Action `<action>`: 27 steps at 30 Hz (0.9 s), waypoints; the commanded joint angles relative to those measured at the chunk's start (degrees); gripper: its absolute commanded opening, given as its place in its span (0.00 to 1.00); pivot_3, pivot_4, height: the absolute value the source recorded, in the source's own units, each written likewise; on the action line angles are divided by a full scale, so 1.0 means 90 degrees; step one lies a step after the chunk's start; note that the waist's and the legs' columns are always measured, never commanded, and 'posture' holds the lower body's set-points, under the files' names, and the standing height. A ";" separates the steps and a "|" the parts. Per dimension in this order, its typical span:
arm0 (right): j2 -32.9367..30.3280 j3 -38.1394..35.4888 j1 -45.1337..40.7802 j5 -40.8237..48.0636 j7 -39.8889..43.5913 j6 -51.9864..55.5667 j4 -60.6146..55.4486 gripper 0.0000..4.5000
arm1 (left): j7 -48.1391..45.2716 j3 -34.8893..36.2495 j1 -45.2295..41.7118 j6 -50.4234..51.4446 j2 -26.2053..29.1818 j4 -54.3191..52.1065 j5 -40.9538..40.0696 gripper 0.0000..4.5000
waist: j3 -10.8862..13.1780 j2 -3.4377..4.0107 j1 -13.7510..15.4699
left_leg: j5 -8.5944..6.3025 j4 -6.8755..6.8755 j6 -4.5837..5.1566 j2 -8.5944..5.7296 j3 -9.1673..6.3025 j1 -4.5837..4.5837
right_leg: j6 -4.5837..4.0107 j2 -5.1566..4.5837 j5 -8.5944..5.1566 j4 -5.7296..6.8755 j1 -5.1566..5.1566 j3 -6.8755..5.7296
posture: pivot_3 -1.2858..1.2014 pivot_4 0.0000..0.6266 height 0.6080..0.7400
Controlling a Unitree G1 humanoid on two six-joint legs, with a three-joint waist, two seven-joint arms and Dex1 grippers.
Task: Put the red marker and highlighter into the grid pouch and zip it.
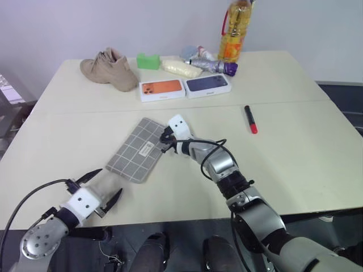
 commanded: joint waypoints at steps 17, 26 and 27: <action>0.0100 -0.0043 0.0205 -0.0083 -0.0068 0.0106 -0.0272 0.00 | 0.1552 -0.1472 -0.2153 -0.1649 0.0373 0.1432 0.2617 0.69 | -0.0005 0.0003 -0.0010 | 0.0010 -0.0024 -0.0014 -0.0002 0.0001 0.0005 | 0.0001 0.0004 0.0001 0.0014 -0.0012 0.0006 | 0.52 0.24 0.99; -0.0005 -0.0230 0.0168 -0.0041 -0.0120 -0.0284 -0.0627 0.00 | 0.1737 -0.1408 -0.2213 -0.1548 0.0338 0.1441 0.2334 0.00 | -0.0006 0.0008 0.0003 | 0.0011 -0.0024 -0.0015 -0.0002 -0.0001 0.0008 | 0.0001 0.0004 0.0001 0.0015 -0.0012 0.0007 | 0.52 0.24 0.99; -0.0057 -0.0274 0.0155 -0.0039 -0.0120 -0.0361 -0.0726 0.00 | 0.1758 -0.1376 -0.2214 -0.1496 0.0280 0.1403 0.2234 0.00 | -0.0006 0.0008 0.0003 | 0.0011 -0.0026 -0.0016 -0.0002 -0.0001 0.0008 | 0.0001 0.0004 0.0001 0.0015 -0.0013 0.0007 | 0.52 0.24 0.99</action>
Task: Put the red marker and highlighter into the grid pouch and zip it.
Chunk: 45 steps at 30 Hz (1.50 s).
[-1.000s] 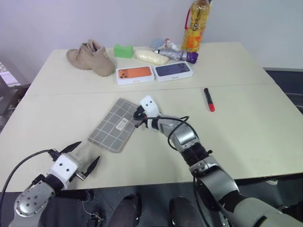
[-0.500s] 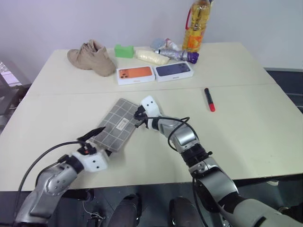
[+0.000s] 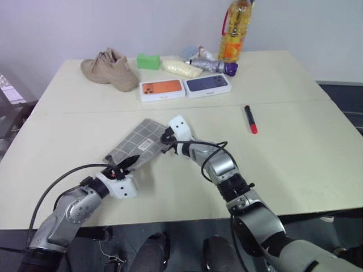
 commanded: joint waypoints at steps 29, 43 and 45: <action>-0.1602 -0.0318 0.0388 -0.0120 0.1002 -0.0405 -0.1373 0.24 | -0.0349 -0.0233 0.0143 0.0703 -0.1080 -0.1065 -0.1429 0.00 | 0.0001 -0.0004 0.0015 | 0.0003 0.0005 -0.0001 0.0003 0.0003 -0.0011 | 0.0001 0.0005 0.0000 -0.0003 0.0021 0.0002 | 0.52 0.24 0.99; -0.2141 0.0534 0.0887 -0.0205 0.2073 -0.0459 -0.3241 0.00 | -0.0190 -0.0365 -0.0065 0.0963 -0.1232 -0.0818 -0.1194 0.00 | 0.0001 -0.0004 0.0019 | 0.0003 0.0006 -0.0001 0.0003 0.0002 -0.0011 | 0.0001 0.0006 0.0000 -0.0002 0.0021 0.0001 | 0.52 0.24 0.99; -0.2309 0.0796 0.0944 -0.0251 0.2371 -0.0505 -0.3625 0.00 | -0.0132 -0.0449 -0.0225 0.1070 -0.1358 -0.0708 -0.1120 0.00 | 0.0001 -0.0004 0.0015 | 0.0003 0.0007 -0.0001 0.0003 0.0002 -0.0011 | 0.0001 0.0006 0.0000 -0.0002 0.0021 0.0000 | 0.52 0.24 0.99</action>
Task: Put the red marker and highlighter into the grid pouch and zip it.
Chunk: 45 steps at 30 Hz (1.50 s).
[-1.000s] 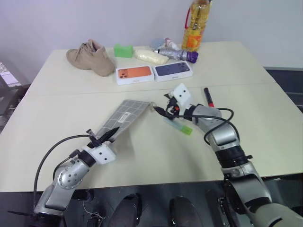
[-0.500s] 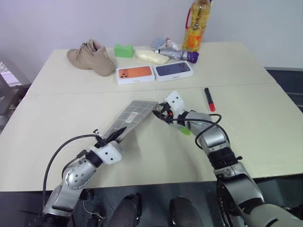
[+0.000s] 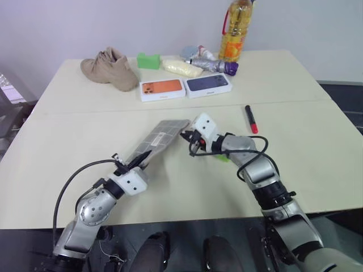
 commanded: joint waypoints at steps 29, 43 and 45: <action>-0.1977 -0.1062 0.0390 0.0360 0.1068 0.1156 -0.1175 0.66 | -0.0234 -0.0137 -0.1013 0.0675 -0.0379 0.0603 -0.0920 0.00 | 0.0002 -0.0008 0.0018 | -0.0001 0.0021 0.0001 0.0000 -0.0007 -0.0002 | 0.0000 0.0000 0.0000 0.0000 0.0013 -0.0007 | 0.52 0.24 0.99; -0.1882 -0.1201 0.0891 0.0647 0.0595 0.2073 -0.0718 0.19 | -0.0265 -0.0126 -0.1195 -0.0078 -0.0345 0.0911 -0.1055 0.00 | 0.0002 -0.0009 0.0019 | -0.0001 0.0026 0.0001 0.0000 -0.0005 -0.0003 | 0.0001 0.0000 0.0000 0.0000 0.0018 -0.0007 | 0.52 0.24 0.99; -0.1937 -0.1170 0.0884 0.0609 0.0599 0.1874 -0.0753 0.20 | -0.0230 -0.0112 -0.1218 -0.0129 -0.0352 0.0971 -0.1041 0.00 | 0.0002 -0.0009 0.0021 | -0.0001 0.0028 0.0002 0.0000 -0.0005 -0.0003 | 0.0000 0.0000 0.0000 0.0000 0.0018 -0.0007 | 0.52 0.24 0.99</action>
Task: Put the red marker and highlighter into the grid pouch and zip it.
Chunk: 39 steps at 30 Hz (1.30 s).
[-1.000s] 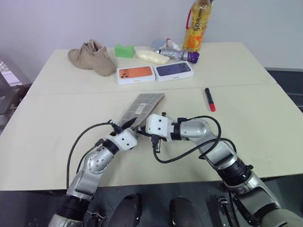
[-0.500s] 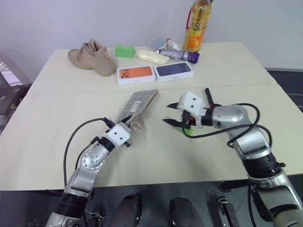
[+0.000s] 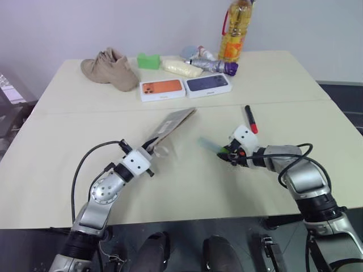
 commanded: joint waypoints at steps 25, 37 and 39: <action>-0.0785 -0.0379 -0.0674 0.0052 0.0571 -0.1935 -0.0288 0.20 | -0.0611 -0.0083 -0.0243 -0.0408 -0.0104 0.0135 -0.0514 0.00 | 0.0002 -0.0001 0.0004 | -0.0001 0.0012 0.0002 0.0001 0.0000 -0.0004 | 0.0001 0.0001 0.0000 0.0000 0.0002 -0.0002 | 0.52 0.24 0.99; -0.0732 -0.0361 -0.0662 0.0071 0.0584 -0.1892 -0.0303 0.20 | -0.0679 -0.0121 -0.0176 -0.0466 -0.0063 0.0107 -0.0445 0.00 | 0.0002 -0.0001 0.0002 | -0.0001 0.0013 0.0002 0.0001 0.0000 -0.0004 | 0.0001 0.0001 0.0000 0.0000 0.0002 -0.0001 | 0.52 0.24 0.99; -0.0746 -0.0344 -0.0643 0.0060 0.0597 -0.1881 -0.0308 0.20 | -0.0694 -0.0130 -0.0178 -0.0481 -0.0062 0.0103 -0.0450 0.00 | 0.0002 -0.0001 0.0004 | -0.0001 0.0012 0.0002 0.0001 0.0000 -0.0004 | 0.0001 0.0001 0.0000 0.0000 0.0002 -0.0002 | 0.52 0.24 0.99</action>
